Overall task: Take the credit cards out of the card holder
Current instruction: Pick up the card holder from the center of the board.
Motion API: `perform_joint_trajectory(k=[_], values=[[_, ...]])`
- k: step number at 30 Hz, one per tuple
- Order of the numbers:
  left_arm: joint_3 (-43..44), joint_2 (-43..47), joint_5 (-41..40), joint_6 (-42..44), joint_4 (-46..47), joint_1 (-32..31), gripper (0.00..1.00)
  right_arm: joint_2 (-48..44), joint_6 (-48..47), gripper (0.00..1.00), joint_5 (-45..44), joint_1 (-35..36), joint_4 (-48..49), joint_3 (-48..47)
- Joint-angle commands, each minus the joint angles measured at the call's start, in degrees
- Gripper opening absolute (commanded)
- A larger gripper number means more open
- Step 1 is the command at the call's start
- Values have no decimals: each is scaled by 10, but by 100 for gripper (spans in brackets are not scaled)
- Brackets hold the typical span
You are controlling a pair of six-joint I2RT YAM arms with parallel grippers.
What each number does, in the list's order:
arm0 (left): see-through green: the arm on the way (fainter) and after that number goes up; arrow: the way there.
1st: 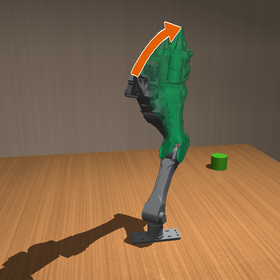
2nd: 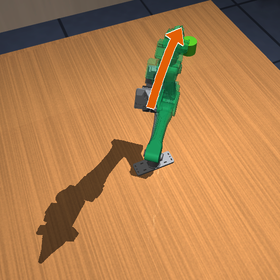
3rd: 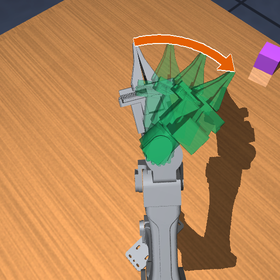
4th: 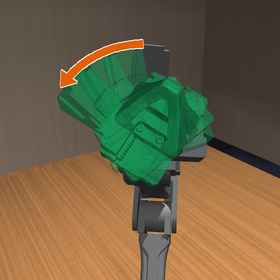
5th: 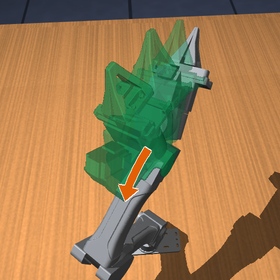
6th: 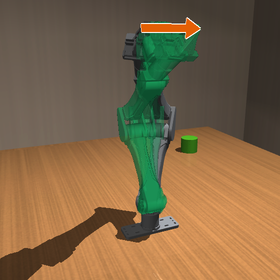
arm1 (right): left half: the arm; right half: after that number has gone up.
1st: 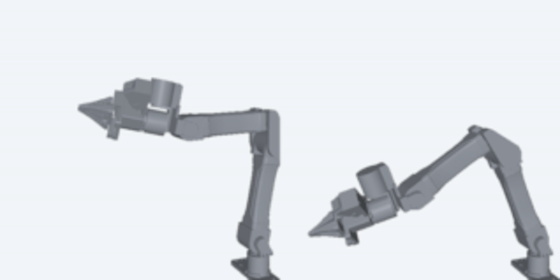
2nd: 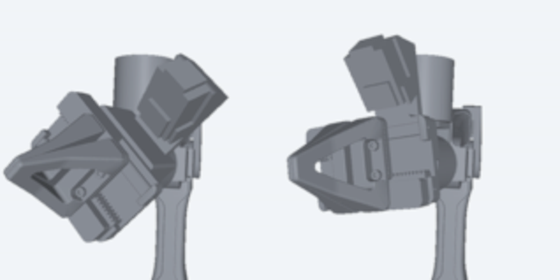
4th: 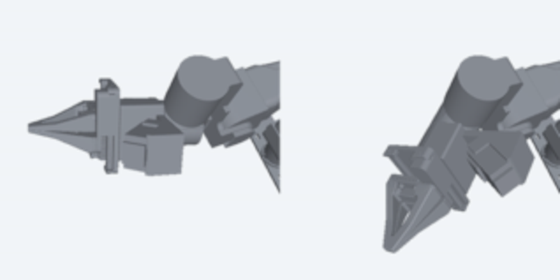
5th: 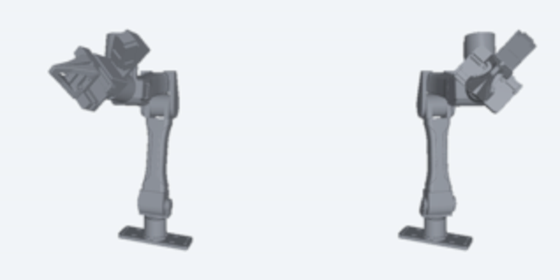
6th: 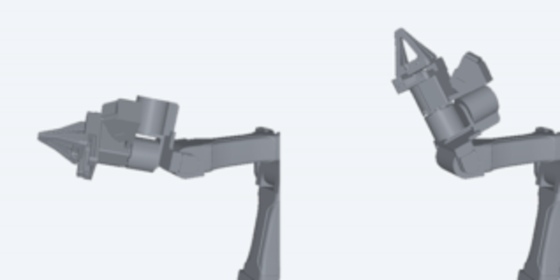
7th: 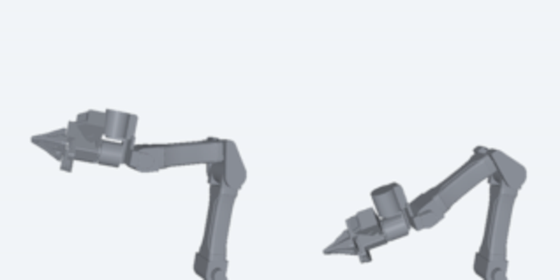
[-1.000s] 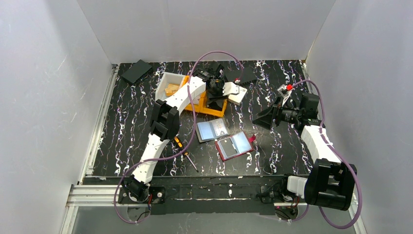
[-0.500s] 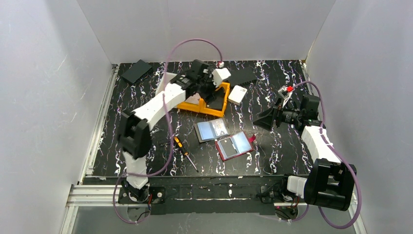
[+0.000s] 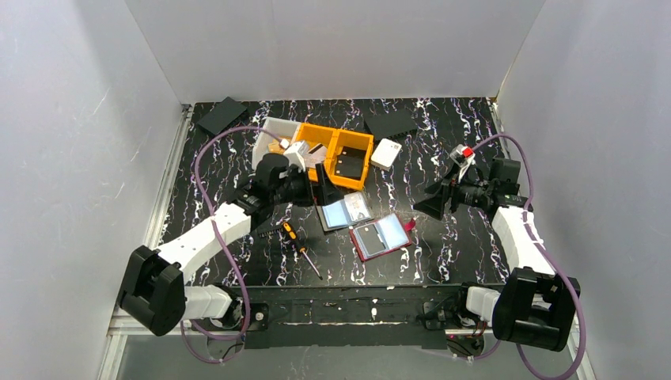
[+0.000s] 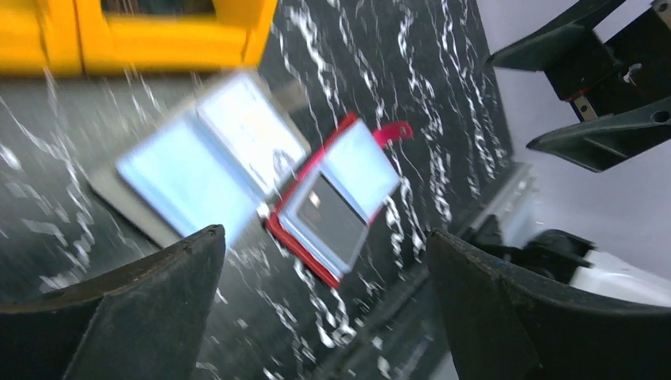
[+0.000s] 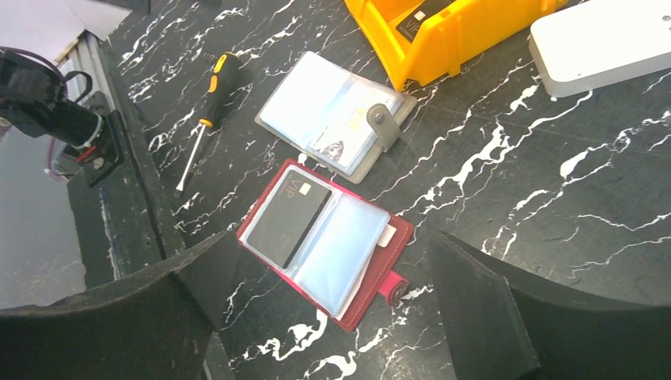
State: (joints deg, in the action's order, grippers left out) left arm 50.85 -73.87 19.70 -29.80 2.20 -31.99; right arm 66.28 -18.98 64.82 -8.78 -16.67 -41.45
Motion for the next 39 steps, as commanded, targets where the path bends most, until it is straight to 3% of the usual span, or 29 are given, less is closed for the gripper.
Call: perform_joint_trajectory(k=[1,11,18,26,32,39], values=[[-76,48,52,-195,50,3,98,-22,-40,98,1,-9,-15,-15],[-227,145,65,-245,146,-32,92,-29,-52,98,14,-41,-11,3],[-257,126,-12,-278,220,-145,85,-21,-47,98,14,-46,-5,7],[-262,66,-77,-304,273,-197,71,-32,-44,96,-2,-37,-5,6],[-256,29,-107,-310,286,-219,69,-36,-39,88,-73,40,-6,12],[-253,-15,-119,-309,314,-231,57,-25,-43,66,-116,132,-7,20]])
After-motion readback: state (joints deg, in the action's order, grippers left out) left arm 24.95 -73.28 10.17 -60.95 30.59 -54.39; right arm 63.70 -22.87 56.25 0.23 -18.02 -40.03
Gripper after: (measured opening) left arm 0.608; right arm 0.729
